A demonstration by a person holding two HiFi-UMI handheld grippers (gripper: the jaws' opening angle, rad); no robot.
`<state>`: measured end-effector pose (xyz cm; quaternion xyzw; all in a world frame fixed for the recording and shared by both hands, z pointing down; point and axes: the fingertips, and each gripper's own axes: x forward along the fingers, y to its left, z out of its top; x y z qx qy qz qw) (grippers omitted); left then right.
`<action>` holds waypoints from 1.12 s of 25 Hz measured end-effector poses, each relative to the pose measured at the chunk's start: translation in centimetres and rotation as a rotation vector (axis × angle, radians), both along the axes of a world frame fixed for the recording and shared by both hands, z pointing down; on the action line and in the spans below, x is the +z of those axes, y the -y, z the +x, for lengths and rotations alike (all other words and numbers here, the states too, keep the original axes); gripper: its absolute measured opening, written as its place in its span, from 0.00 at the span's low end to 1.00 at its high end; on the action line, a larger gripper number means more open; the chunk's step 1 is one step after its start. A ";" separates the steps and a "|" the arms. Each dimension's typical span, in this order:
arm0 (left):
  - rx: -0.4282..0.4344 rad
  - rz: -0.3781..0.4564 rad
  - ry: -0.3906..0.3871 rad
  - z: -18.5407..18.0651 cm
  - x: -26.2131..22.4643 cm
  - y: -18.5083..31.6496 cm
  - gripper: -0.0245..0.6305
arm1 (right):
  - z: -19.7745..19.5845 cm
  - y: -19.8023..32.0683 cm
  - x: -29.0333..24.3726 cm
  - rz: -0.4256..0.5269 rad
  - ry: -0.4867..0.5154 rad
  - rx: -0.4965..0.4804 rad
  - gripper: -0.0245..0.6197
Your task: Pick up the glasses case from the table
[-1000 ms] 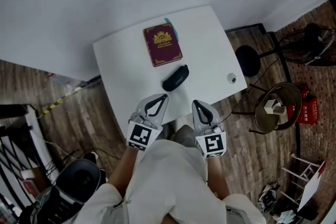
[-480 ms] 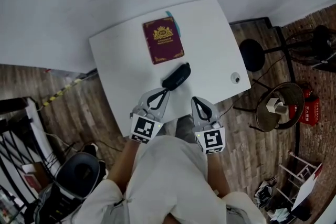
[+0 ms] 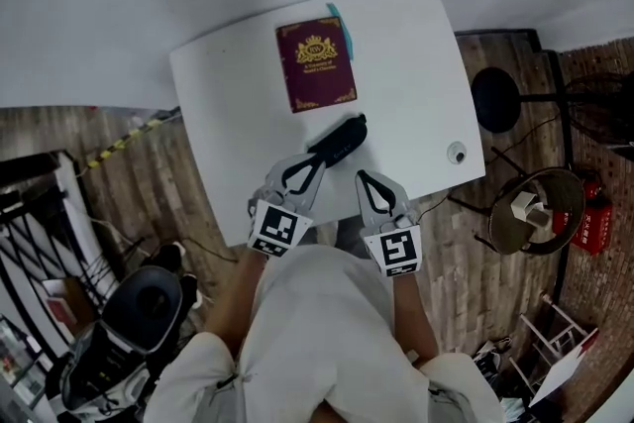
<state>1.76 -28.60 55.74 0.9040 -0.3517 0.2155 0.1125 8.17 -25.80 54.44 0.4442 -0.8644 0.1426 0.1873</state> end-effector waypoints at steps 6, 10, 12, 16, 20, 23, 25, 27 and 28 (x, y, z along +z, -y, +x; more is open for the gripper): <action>0.009 -0.050 0.066 0.5 2.9 1.0 0.17 | 0.6 0.8 2.7 -0.060 0.002 -0.026 0.05; 0.039 -0.084 0.113 1.2 4.6 1.2 0.24 | 1.2 1.0 3.9 -0.091 0.005 -0.023 0.05; 0.050 -0.097 0.142 1.4 5.4 1.4 0.27 | 1.5 1.1 4.4 -0.103 0.005 -0.020 0.05; 0.079 -0.134 0.186 2.0 7.3 1.2 0.35 | 2.1 1.0 5.2 -0.122 0.006 -0.009 0.05; 0.108 -0.168 0.232 2.6 9.5 1.1 0.44 | 2.4 0.8 6.0 -0.140 0.006 -0.001 0.05; 0.134 -0.192 0.280 2.9 11.2 1.1 0.50 | 2.6 0.8 6.3 -0.147 0.008 0.006 0.05; 0.150 -0.203 0.309 3.1 12.0 1.1 0.53 | 2.7 0.7 6.4 -0.152 0.009 0.011 0.05; 0.162 -0.212 0.329 3.3 12.7 1.1 0.54 | 2.9 0.6 6.5 -0.155 0.009 0.017 0.05; 0.166 -0.218 0.335 3.3 13.0 1.1 0.55 | 3.0 0.5 6.5 -0.157 0.009 0.020 0.05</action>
